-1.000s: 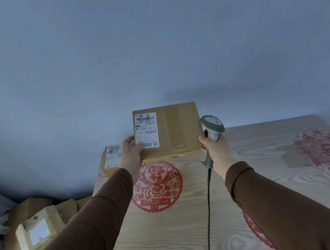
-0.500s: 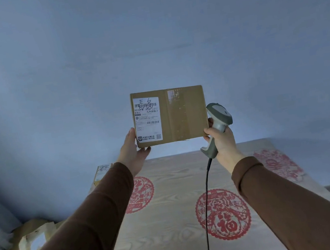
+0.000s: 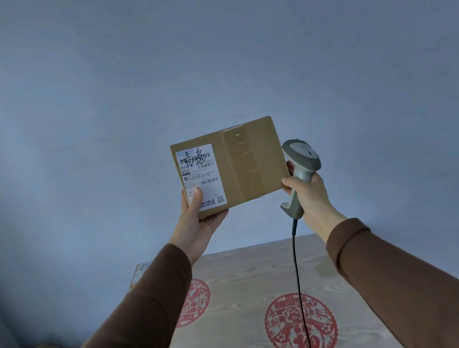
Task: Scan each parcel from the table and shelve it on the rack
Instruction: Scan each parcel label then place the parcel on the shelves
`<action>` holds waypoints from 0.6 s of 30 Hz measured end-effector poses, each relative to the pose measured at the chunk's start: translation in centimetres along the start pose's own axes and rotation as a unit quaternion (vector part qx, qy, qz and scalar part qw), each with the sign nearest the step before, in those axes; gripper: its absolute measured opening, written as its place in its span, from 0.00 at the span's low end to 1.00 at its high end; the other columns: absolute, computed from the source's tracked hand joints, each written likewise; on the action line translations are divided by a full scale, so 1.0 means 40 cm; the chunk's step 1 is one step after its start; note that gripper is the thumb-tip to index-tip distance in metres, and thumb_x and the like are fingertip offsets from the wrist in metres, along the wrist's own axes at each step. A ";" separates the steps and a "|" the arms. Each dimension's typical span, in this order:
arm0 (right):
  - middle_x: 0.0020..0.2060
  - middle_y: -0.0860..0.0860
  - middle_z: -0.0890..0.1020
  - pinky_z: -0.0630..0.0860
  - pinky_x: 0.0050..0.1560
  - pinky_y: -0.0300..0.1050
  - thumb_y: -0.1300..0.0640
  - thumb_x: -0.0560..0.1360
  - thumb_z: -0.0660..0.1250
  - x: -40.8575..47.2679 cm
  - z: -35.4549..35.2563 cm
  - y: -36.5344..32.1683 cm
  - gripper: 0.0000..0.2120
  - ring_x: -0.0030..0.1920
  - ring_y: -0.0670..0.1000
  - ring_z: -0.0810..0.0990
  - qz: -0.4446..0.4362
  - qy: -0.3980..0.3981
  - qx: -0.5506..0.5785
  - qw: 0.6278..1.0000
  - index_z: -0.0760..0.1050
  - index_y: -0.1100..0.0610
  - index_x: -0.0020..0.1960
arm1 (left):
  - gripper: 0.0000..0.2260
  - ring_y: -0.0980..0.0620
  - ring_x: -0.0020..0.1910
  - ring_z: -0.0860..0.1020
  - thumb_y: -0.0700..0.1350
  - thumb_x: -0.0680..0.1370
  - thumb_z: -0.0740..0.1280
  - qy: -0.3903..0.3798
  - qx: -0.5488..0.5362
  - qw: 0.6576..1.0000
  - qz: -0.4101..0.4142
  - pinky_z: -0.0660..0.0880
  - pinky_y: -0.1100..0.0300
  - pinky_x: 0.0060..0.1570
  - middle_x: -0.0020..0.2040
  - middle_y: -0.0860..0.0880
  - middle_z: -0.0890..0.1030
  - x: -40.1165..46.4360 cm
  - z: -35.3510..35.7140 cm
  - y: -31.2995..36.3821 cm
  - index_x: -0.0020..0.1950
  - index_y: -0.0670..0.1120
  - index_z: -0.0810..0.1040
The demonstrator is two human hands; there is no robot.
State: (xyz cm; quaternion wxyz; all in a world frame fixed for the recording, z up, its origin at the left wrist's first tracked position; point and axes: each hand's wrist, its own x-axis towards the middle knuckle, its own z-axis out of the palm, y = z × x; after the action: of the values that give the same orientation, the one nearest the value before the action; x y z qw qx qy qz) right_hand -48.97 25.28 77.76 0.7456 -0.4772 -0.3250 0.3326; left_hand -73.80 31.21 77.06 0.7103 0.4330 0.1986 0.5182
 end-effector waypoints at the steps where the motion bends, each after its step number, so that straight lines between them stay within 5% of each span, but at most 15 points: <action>1: 0.56 0.57 0.84 0.78 0.63 0.61 0.63 0.76 0.71 -0.005 0.004 -0.008 0.12 0.60 0.59 0.83 -0.003 0.001 -0.004 1.000 0.79 0.52 0.58 | 0.25 0.42 0.69 0.79 0.53 0.82 0.67 -0.001 -0.005 1.000 0.007 0.80 0.46 0.63 0.73 0.43 0.77 -0.006 0.004 0.007 0.78 0.52 0.68; 6: 0.49 0.57 0.77 0.80 0.52 0.60 0.60 0.76 0.72 -0.037 0.034 -0.035 0.07 0.65 0.66 0.76 -0.024 -0.015 -0.033 0.999 0.76 0.51 0.49 | 0.22 0.41 0.70 0.78 0.51 0.83 0.66 -0.006 -0.014 0.999 0.038 0.79 0.45 0.66 0.73 0.42 0.76 -0.026 0.014 0.046 0.78 0.52 0.69; 9: 0.58 0.68 0.76 0.80 0.51 0.59 0.59 0.76 0.72 -0.054 0.063 -0.050 0.08 0.65 0.68 0.75 -0.037 -0.021 -0.049 0.998 0.75 0.56 0.51 | 0.23 0.42 0.70 0.78 0.49 0.84 0.67 -0.010 -0.024 0.998 0.056 0.78 0.43 0.66 0.73 0.43 0.77 -0.027 0.008 0.064 0.79 0.52 0.67; 14: 0.49 0.51 0.77 0.78 0.59 0.69 0.56 0.74 0.74 -0.077 0.107 -0.077 0.09 0.65 0.64 0.77 -0.048 -0.037 -0.041 0.997 0.77 0.46 0.50 | 0.26 0.42 0.69 0.79 0.49 0.83 0.68 -0.001 -0.034 0.996 0.078 0.79 0.44 0.65 0.74 0.43 0.77 -0.033 -0.005 0.083 0.80 0.55 0.64; 18: 0.49 0.50 0.77 0.79 0.60 0.68 0.57 0.76 0.74 -0.091 0.126 -0.086 0.08 0.64 0.64 0.76 -0.055 -0.036 -0.045 0.997 0.77 0.47 0.50 | 0.29 0.41 0.68 0.80 0.49 0.83 0.69 0.003 -0.051 0.995 0.086 0.79 0.43 0.64 0.74 0.43 0.76 -0.039 -0.015 0.096 0.81 0.57 0.62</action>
State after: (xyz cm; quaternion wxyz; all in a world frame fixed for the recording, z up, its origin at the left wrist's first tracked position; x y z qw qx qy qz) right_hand -54.44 23.71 82.03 0.7287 -0.4793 -0.3917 0.2931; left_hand -77.01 30.37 79.62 0.6840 0.4102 0.1359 0.5876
